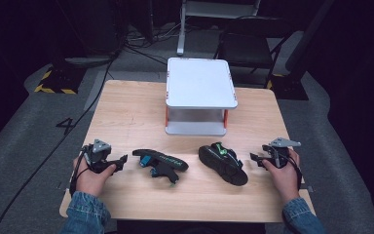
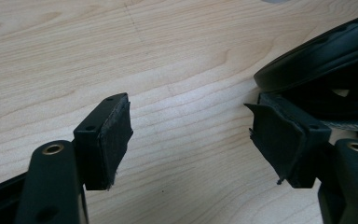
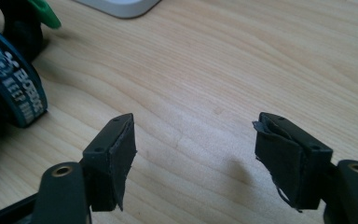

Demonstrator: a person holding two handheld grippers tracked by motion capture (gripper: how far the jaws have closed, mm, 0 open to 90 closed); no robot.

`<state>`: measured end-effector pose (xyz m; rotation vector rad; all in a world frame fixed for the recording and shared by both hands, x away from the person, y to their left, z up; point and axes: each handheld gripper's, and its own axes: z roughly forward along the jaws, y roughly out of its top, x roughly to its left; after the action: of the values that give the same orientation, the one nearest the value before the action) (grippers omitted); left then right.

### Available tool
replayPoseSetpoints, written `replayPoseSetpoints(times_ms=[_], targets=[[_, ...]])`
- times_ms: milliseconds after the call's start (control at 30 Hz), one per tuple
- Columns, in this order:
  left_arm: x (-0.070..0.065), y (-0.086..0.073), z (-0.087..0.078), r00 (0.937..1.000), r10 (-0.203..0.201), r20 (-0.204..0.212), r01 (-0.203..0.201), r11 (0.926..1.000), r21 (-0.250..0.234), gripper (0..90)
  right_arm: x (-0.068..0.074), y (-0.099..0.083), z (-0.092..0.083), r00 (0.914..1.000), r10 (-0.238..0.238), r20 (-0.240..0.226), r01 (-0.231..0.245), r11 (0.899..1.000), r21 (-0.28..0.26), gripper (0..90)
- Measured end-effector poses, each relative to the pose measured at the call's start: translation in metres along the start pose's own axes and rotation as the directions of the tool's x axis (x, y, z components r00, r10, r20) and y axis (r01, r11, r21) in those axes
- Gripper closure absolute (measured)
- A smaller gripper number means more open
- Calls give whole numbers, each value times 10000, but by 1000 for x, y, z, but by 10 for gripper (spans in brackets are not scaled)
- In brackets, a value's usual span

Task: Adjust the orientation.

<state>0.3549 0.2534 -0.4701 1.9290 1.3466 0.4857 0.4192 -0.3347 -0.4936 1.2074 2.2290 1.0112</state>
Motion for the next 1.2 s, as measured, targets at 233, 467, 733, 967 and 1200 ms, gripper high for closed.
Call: replayPoseSetpoints(times_ms=[233, 467, 733, 967, 1200], targets=[[-6, 5, -7, 9997, -62, 227, 69, 9994, -330, 294, 1, -6, 8, 10000, 69, -51, -68, 9998, 206, 223], [-22, 10, -18, 9970, 213, 750, -182, 9990, -410, 300, 1, -4, 11, 9999, 16, -130, -12, 9997, 249, 182], [-57, 20, -28, 9787, 1294, 1592, -1231, 9912, -486, 300, 1, -4, 12, 9998, -43, -193, 49, 9996, 269, 171], [-84, 20, -26, 9451, 2085, 2515, -2150, 9766, -15, 324, 1, -4, 12, 9998, -72, -211, 78, 9996, 279, 168], [-100, 13, -16, 9194, 2554, 2990, -2850, 9567, 592, 376, 1, -4, 12, 9996, -92, -259, 99, 9996, 282, 167]])
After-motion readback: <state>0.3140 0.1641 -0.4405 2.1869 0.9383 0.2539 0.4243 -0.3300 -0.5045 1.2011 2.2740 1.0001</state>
